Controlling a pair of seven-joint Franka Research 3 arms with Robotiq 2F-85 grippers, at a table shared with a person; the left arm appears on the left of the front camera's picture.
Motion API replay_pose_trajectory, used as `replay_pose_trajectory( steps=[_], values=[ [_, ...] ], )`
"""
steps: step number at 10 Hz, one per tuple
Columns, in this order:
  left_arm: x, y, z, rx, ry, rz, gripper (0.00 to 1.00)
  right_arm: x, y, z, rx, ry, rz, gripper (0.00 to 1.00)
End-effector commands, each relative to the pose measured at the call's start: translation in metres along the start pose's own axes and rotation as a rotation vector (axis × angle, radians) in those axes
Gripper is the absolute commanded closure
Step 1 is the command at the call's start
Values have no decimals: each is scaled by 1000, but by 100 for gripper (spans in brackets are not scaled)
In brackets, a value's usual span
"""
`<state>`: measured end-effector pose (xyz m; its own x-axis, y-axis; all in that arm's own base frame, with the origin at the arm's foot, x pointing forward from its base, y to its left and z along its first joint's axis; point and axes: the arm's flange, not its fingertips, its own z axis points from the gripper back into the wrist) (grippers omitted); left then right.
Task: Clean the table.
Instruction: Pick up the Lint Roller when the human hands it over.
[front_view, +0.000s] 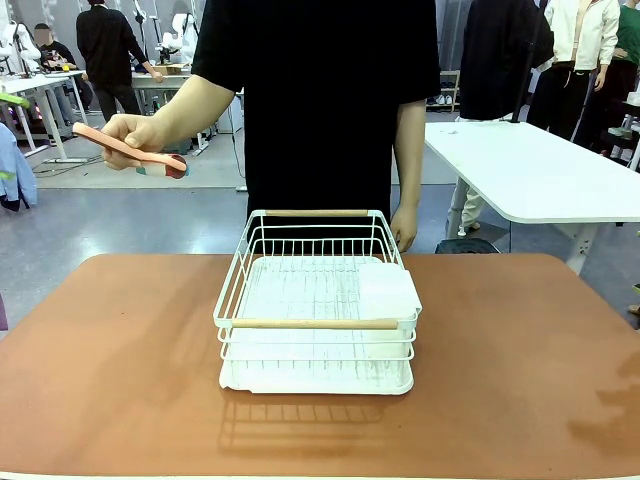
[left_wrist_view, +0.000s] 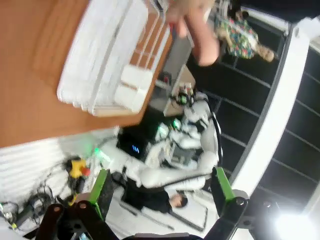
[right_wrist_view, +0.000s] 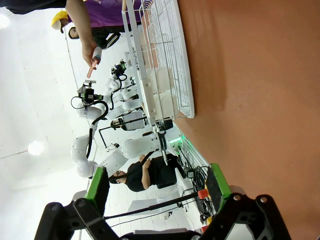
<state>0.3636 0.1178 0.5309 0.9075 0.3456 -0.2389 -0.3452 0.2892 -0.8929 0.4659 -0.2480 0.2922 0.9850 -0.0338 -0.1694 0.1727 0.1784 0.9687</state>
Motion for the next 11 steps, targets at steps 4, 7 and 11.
replay_pose_trajectory(
  steps=[4, 7, 11],
  values=[
    [3, -49, -38, 228, -205, 64, 0, 1, 2, -1, -6, 0, 3, 0],
    [15, -59, -46, 336, -283, 114, 0, 1, 2, -1, -6, 0, 3, 0],
    [14, -72, -54, 379, -381, 163, 0, 1, 2, -1, -6, 0, 3, 0]
  ],
)
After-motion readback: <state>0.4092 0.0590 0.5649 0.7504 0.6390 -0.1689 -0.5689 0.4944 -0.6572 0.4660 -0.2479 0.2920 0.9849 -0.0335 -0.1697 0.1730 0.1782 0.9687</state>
